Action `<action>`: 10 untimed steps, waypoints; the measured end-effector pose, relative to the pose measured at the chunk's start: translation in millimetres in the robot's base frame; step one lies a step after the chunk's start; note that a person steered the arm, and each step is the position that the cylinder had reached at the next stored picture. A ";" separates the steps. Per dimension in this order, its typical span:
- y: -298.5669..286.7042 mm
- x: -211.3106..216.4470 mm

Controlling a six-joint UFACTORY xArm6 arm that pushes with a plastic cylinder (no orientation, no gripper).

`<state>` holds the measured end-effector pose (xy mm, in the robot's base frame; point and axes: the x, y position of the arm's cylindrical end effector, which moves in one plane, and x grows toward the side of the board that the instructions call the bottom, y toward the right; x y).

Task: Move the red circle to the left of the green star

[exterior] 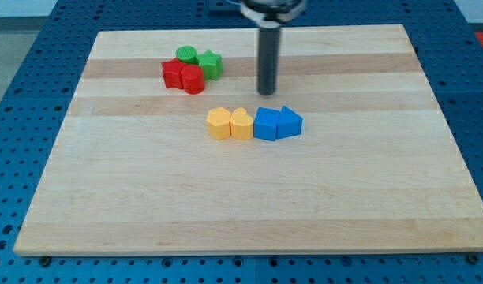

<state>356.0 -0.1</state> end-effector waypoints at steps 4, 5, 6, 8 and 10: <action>-156.5 0.1; -151.8 1.3; -142.4 1.6; -132.4 -2.6; -132.4 -16.8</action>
<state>339.2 -132.5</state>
